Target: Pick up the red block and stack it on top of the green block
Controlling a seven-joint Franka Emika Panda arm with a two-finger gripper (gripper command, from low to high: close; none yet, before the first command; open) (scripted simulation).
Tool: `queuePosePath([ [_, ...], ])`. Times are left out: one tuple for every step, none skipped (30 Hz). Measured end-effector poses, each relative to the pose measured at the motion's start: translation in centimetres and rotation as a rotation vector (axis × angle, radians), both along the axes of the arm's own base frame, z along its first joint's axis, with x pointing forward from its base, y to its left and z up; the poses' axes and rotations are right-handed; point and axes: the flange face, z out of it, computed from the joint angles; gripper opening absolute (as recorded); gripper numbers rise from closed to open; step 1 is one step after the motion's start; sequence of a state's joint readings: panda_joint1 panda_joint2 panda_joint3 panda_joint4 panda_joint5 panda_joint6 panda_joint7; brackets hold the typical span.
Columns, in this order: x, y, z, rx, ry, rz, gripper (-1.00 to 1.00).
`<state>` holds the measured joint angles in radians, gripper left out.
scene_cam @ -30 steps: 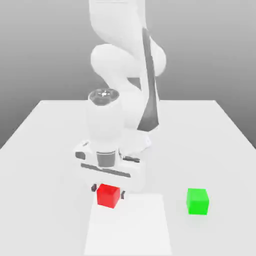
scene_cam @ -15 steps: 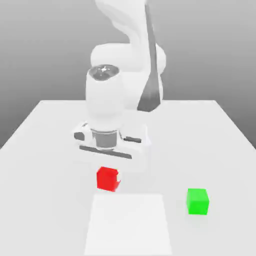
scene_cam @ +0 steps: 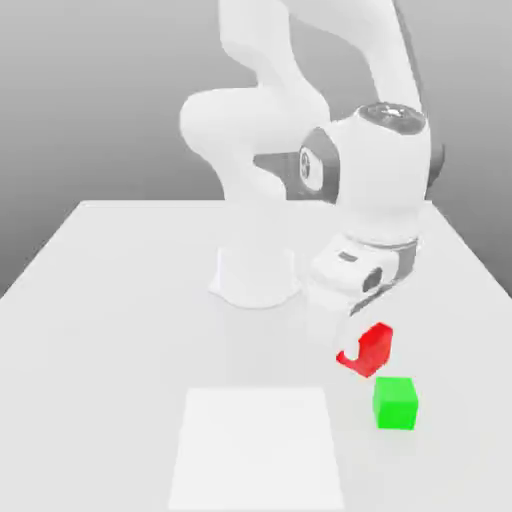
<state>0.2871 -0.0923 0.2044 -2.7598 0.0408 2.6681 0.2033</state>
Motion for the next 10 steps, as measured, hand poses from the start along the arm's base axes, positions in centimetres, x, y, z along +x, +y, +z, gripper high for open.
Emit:
queuePosePath([
  [-0.2,0.8,-0.5,0.000,0.000,0.038,-1.00],
  [-0.2,1.1,-1.2,-0.001,0.000,0.055,-1.00],
  [-0.2,1.3,-2.1,-0.001,-0.001,0.066,-1.00],
  [-0.3,1.5,-3.1,-0.001,-0.001,0.072,-1.00],
  [-0.2,1.3,-4.2,-0.001,-0.001,0.068,-1.00],
  [-0.2,1.3,-5.2,-0.001,-0.001,0.069,-1.00],
  [-0.3,1.3,-5.9,-0.001,0.000,0.069,1.00],
  [-0.3,1.3,-5.9,-0.001,0.000,0.069,1.00],
  [-0.3,1.3,-5.9,-0.001,0.000,0.069,1.00],
  [-0.3,1.3,-5.9,-0.001,0.000,0.069,1.00],
])
